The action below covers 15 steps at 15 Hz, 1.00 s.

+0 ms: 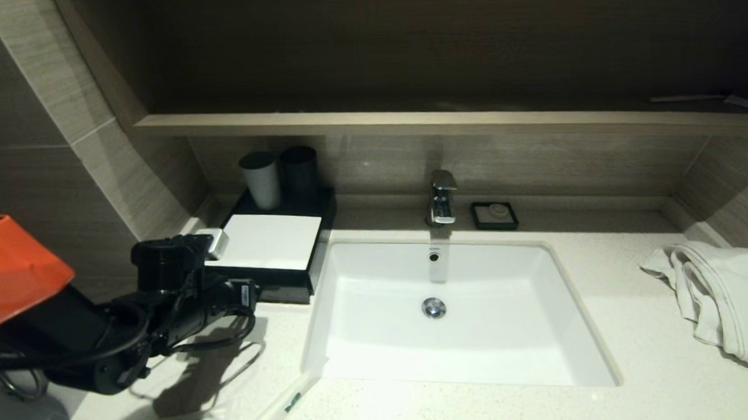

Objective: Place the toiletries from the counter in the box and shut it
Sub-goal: Open the drawer

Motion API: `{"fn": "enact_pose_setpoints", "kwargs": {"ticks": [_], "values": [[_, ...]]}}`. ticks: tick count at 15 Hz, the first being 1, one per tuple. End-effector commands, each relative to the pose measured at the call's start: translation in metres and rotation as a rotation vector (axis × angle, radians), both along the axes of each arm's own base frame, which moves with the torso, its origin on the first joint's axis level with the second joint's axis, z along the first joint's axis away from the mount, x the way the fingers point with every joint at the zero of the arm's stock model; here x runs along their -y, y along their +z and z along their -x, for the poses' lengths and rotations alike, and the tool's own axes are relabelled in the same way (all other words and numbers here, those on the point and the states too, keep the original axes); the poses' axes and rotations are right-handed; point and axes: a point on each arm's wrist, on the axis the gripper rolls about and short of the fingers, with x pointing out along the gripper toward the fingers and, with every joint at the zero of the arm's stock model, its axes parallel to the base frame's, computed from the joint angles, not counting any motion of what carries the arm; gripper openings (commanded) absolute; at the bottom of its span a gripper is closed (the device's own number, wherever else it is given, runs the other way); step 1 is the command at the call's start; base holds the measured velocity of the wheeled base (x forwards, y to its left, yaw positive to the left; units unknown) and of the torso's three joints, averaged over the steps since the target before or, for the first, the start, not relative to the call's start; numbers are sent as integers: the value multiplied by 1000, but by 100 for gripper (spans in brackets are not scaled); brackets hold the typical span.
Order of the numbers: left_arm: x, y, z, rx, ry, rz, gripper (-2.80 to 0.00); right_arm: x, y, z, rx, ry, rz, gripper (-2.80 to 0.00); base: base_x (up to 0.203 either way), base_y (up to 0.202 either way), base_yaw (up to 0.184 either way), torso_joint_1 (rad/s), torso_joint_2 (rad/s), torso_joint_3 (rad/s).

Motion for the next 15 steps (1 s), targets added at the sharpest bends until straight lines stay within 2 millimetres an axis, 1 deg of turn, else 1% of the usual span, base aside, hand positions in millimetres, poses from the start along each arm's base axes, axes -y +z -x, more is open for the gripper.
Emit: {"fn": "enact_pose_setpoints", "kwargs": {"ticks": [1,15], "values": [[2,0,-1,5,-4,2,-280,0,0,0,0,1,0,-280,0,0,0,0,0,0],[3,-3,-3,-3,-4,0,-280,0,0,0,0,0,0,-280,0,0,0,0,0,0]]}}
